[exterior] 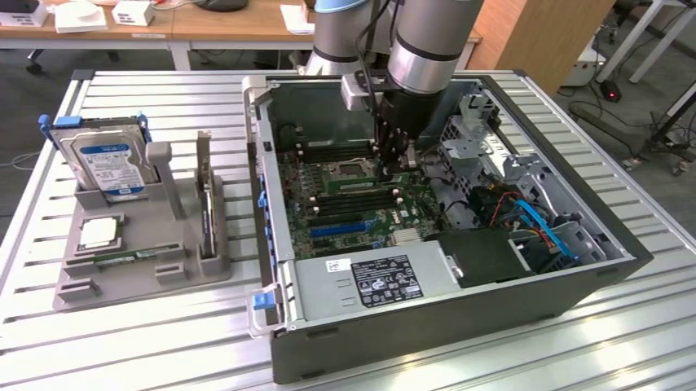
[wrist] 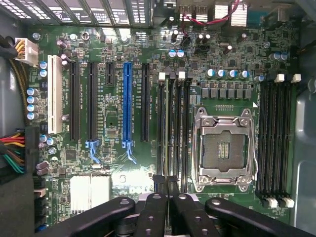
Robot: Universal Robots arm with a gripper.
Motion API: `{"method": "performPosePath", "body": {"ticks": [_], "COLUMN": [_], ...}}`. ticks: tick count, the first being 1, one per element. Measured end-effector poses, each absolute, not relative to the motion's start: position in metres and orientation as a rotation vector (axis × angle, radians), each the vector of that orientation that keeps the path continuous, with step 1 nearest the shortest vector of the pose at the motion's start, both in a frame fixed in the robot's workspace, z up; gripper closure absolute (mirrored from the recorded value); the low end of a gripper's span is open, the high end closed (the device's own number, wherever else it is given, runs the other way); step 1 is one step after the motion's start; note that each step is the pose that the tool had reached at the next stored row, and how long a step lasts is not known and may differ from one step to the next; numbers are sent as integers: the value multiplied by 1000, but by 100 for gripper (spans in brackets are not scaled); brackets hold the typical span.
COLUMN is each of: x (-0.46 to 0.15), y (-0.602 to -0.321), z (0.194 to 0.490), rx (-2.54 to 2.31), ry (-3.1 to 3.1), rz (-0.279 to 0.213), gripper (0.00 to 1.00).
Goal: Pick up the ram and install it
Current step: 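Insert the ram into the slot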
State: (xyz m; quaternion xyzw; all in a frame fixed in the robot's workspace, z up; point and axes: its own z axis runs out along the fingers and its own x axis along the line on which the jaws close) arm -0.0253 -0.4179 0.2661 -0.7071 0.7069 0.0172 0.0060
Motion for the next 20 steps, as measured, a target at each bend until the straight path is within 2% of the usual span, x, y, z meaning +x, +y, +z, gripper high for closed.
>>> {"method": "performPosePath", "body": {"ticks": [20], "x": [-29], "y": [-418], "z": [261], "rx": [-2213], "ry": [2212], "rz": [54], "gripper": [89]}}
